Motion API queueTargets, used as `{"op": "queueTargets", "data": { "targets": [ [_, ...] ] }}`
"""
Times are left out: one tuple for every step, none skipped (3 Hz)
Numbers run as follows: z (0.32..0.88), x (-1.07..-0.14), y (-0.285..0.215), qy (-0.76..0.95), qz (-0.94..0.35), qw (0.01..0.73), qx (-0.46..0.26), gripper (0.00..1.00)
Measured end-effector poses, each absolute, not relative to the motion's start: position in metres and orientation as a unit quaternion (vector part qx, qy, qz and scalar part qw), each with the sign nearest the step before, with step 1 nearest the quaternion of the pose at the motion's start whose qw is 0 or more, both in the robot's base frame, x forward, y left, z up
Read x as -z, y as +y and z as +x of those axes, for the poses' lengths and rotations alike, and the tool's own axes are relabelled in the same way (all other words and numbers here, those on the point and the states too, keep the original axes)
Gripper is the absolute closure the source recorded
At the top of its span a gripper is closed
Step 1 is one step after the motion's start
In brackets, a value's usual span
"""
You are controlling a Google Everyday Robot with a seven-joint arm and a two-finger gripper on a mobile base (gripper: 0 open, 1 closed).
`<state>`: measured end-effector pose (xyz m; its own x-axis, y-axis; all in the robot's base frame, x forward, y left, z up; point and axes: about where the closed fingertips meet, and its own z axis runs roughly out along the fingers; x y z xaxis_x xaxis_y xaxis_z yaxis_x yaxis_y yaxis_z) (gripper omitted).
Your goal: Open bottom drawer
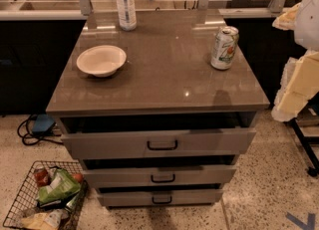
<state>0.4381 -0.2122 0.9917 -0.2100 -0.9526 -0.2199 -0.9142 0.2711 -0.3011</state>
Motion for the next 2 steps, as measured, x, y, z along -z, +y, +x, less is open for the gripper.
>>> {"op": "queueTargets", "data": {
  "targets": [
    [0.438,-0.992,-0.212,0.776,-0.601,0.183,0.053,0.00],
    [0.436,-0.982,-0.211,0.779,-0.594,0.190,0.070,0.00]
  ]
}}
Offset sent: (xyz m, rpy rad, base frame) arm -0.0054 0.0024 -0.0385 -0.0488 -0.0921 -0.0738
